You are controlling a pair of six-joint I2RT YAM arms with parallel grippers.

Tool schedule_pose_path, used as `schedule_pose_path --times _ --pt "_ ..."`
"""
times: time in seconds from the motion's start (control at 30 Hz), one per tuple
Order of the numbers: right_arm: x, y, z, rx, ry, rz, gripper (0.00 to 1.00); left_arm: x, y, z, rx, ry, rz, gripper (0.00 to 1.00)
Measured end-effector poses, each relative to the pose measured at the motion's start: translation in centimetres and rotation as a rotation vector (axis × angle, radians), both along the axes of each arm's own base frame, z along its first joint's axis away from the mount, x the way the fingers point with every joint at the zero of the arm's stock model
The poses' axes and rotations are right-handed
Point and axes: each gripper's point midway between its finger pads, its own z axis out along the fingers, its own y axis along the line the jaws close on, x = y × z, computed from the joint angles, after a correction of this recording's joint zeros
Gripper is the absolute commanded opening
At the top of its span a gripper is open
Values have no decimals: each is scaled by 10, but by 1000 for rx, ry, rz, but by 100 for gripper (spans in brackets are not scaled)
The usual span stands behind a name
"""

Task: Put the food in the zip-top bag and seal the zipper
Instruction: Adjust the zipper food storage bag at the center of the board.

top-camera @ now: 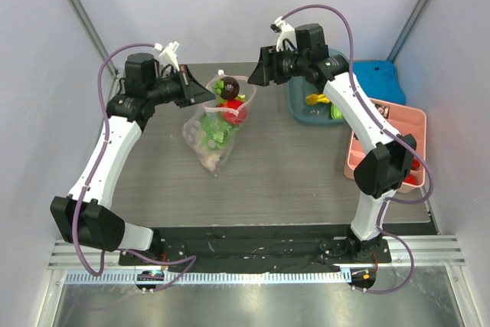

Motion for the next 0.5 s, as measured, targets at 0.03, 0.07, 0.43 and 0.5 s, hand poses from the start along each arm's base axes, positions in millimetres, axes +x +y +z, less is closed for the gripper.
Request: schedule_pose_path --times 0.03,0.07,0.43,0.5 --pt "0 2 -3 6 13 6 61 0 0 0 0 -1 0 0" --pt "-1 4 -6 11 29 15 61 -1 0 0 0 -2 0 0" --pt "-15 17 -11 82 123 91 1 -6 2 2 3 -9 2 0" --pt "-20 23 -6 118 146 113 1 -6 4 0 18 4 15 0"
